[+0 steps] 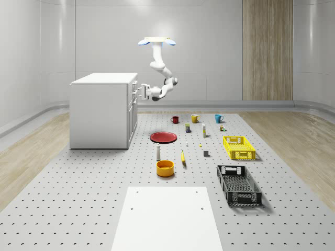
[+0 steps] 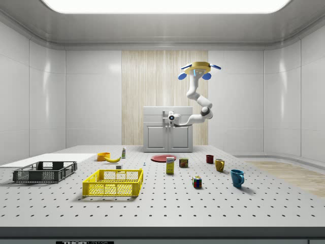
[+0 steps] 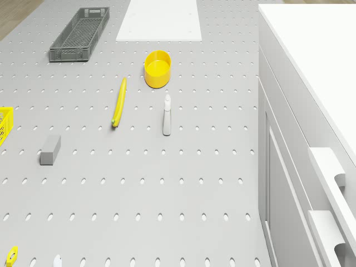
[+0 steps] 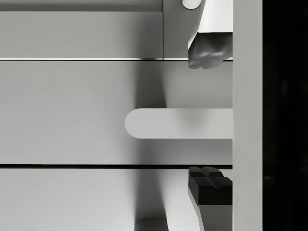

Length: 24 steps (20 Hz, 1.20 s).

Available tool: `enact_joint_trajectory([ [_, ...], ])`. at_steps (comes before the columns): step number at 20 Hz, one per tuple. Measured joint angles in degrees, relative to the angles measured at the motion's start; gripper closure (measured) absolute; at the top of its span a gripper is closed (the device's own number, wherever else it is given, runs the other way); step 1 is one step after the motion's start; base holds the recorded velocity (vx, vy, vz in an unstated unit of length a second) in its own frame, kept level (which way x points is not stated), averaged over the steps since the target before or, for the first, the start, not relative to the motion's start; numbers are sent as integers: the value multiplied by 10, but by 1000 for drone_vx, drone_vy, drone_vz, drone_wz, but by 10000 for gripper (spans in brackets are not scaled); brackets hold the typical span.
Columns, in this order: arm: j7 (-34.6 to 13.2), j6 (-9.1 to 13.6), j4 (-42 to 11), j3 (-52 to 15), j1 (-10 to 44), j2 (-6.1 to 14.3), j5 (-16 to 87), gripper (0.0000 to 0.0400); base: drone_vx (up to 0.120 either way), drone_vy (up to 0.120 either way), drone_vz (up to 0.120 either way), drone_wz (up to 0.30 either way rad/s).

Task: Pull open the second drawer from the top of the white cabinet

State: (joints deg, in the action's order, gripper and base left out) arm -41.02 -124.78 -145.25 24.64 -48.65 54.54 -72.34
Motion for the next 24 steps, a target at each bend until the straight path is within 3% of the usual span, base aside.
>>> enact_joint_trajectory([
  [11, 23, -7, 5, -31, 7, -29, -44, 100, 0, 0, 0, 0],
  [24, 32, 2, 16, -60, 28, -53, -76, 100, 0, 0, 0, 0],
])
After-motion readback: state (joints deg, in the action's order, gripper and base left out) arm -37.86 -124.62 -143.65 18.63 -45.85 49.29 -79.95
